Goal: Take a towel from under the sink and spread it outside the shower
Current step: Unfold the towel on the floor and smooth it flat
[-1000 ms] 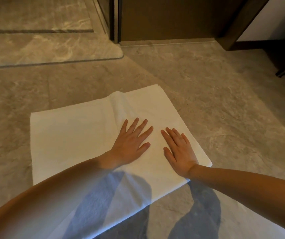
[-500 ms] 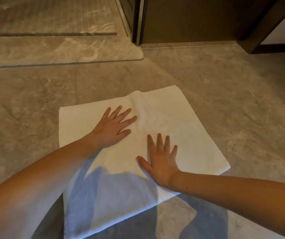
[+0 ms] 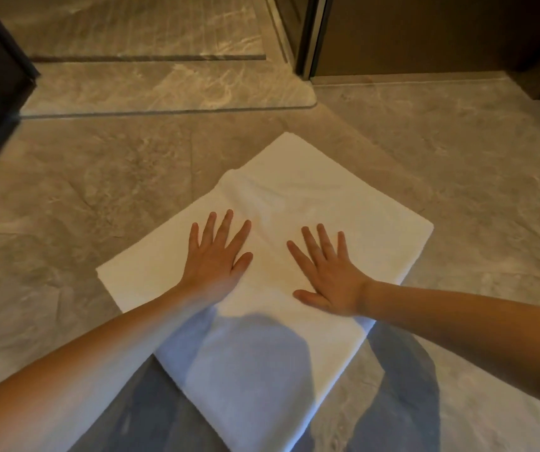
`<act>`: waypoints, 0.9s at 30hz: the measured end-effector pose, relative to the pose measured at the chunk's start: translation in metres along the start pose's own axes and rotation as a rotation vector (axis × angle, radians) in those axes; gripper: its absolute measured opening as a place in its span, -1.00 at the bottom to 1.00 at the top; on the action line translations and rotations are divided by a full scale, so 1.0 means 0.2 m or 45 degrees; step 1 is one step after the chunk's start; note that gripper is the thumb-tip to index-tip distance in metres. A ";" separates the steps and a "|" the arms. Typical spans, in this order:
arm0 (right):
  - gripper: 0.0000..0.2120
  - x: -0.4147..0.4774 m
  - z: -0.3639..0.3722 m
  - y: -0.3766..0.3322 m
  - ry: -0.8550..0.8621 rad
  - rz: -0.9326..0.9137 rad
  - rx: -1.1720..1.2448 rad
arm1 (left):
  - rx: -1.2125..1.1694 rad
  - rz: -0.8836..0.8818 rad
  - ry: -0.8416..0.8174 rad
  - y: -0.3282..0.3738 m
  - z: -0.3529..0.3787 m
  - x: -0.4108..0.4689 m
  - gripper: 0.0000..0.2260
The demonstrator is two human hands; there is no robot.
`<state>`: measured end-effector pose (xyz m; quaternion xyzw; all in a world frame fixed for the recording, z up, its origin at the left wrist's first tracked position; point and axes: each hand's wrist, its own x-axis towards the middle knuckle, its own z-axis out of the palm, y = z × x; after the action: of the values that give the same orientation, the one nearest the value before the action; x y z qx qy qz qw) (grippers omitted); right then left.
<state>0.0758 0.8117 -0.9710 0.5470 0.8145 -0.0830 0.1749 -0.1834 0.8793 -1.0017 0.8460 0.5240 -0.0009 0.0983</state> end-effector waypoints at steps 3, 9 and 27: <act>-0.19 0.09 -0.07 0.05 -0.021 -0.177 -0.154 | 0.000 -0.104 -0.045 -0.03 0.00 -0.14 -0.43; -0.18 0.13 -0.22 0.04 -0.006 -0.288 -0.216 | -0.038 -0.204 -0.034 0.01 -0.09 -0.22 -0.43; -0.24 0.13 -0.02 -0.34 0.105 0.336 0.213 | 0.044 0.455 0.091 -0.06 -0.04 0.13 -0.50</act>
<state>0.0034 0.8090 -0.9798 0.6648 0.7323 -0.1041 0.1045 -0.1835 0.9091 -0.9978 0.9267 0.3684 0.0378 0.0637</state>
